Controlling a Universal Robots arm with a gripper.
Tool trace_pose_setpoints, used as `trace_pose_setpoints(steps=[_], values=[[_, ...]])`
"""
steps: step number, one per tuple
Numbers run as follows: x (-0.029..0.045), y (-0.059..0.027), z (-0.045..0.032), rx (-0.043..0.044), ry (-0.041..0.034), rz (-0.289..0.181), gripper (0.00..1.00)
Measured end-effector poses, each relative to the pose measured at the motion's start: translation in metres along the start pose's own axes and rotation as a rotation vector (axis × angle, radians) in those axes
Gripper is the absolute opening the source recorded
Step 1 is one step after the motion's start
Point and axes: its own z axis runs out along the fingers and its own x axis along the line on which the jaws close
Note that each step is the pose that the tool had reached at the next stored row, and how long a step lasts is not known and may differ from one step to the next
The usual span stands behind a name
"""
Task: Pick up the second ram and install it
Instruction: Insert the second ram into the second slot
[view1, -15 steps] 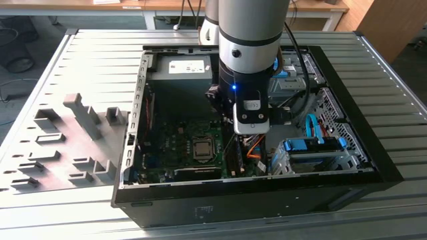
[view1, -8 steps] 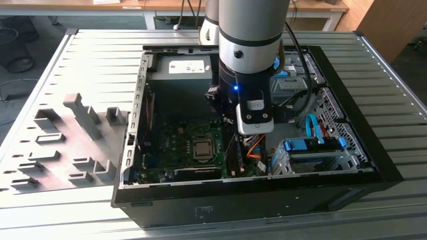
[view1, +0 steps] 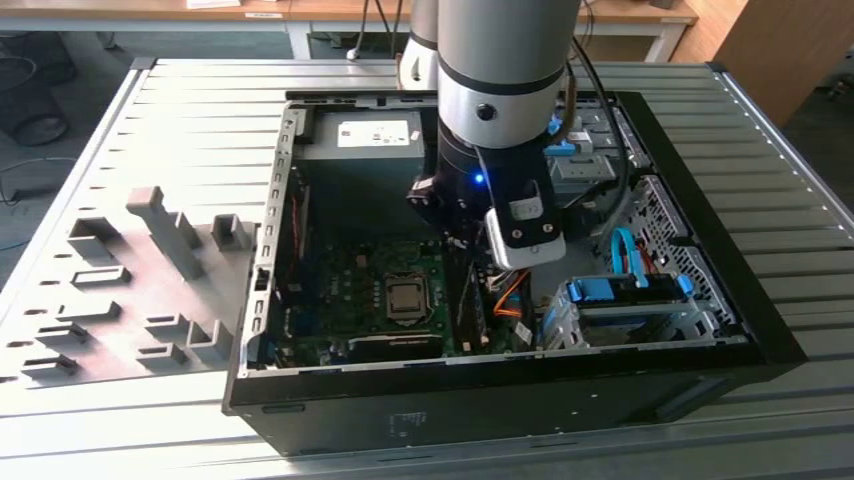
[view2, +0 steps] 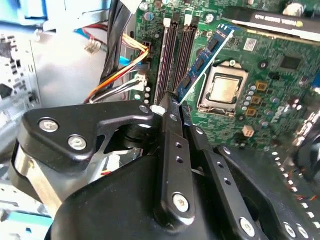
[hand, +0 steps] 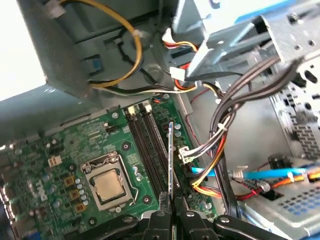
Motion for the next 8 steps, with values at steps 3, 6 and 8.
trace_pose_setpoints(steps=[3, 6, 8], values=[[0.0000, 0.0000, 0.0003, -0.0031, 0.0030, -0.054, 0.14], [0.0000, 0.0000, 0.0005, -0.0061, 0.0060, -0.109, 0.14], [0.0000, 0.0000, 0.0006, -0.0081, 0.0080, -0.145, 0.14]])
